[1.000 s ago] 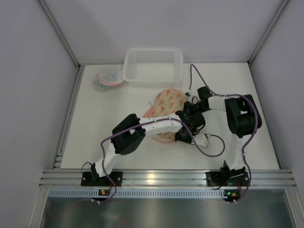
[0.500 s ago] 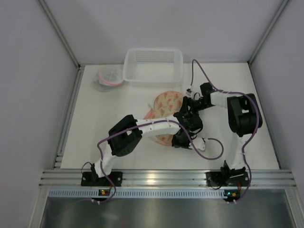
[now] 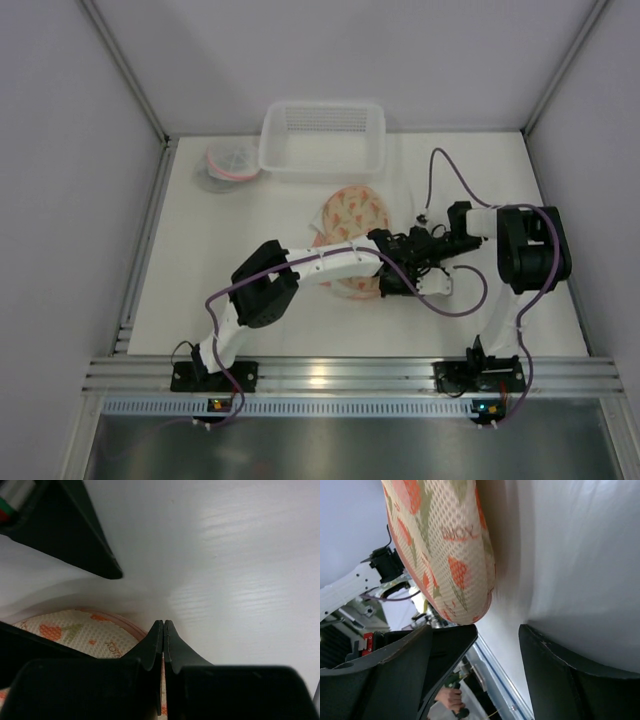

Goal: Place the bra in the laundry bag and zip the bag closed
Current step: Zip the zipper on the laundry bag.

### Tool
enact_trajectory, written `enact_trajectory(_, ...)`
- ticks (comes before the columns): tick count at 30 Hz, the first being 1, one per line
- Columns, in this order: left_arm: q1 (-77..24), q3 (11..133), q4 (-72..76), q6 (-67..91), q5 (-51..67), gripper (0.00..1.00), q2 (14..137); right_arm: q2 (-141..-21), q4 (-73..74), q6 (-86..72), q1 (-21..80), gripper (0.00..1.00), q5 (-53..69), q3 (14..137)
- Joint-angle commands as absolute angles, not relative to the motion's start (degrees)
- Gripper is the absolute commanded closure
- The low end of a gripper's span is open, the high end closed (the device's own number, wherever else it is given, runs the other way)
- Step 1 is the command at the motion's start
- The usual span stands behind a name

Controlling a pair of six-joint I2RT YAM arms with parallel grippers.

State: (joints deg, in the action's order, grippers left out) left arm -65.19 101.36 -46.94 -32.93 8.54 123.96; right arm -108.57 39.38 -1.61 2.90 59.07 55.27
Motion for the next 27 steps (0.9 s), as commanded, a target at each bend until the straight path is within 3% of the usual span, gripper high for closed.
enact_trajectory(1, -64.95, 102.75, -40.36, -29.45, 6.59, 1.0, 123.84, -110.12, 39.64, -1.3, 4.57, 0.3, 63.72, 54.67)
enact_trajectory(4, -64.95, 103.27, -38.42, -27.95, 6.5, 1.0, 124.45, -110.3, 38.41, -1.93, 5.71, 0.36, 64.16, 54.67)
enact_trajectory(7, -64.95, 103.97, -38.32, -27.69, 6.59, 1.0, 124.89, -110.3, 37.97, -2.02, 6.15, 0.52, 63.11, 54.75)
enact_trajectory(10, -64.95, 102.84, -38.32, -28.47, 8.43, 1.0, 123.84, -110.56, 37.62, -2.2, 6.15, 0.79, 61.61, 55.37)
enact_trajectory(11, -64.95, 102.05, -38.23, -29.09, 9.31, 1.0, 123.32, -110.65, 37.27, -2.46, 6.07, 0.94, 61.26, 55.72)
enact_trajectory(12, -64.95, 101.17, -38.23, -30.4, 9.93, 1.0, 122.7, -110.65, 37.27, -2.55, 5.89, 1.0, 60.48, 56.24)
enact_trajectory(25, -65.04, 85.07, -39.2, -34.89, 16.88, 1.0, 113.46, -115.93, 42.8, 3.25, 3.95, 1.0, 57.13, 67.15)
enact_trajectory(27, -64.95, 86.3, -39.2, -34.02, 15.65, 1.0, 114.25, -115.75, 42.89, 2.99, 3.96, 0.8, 57.39, 67.06)
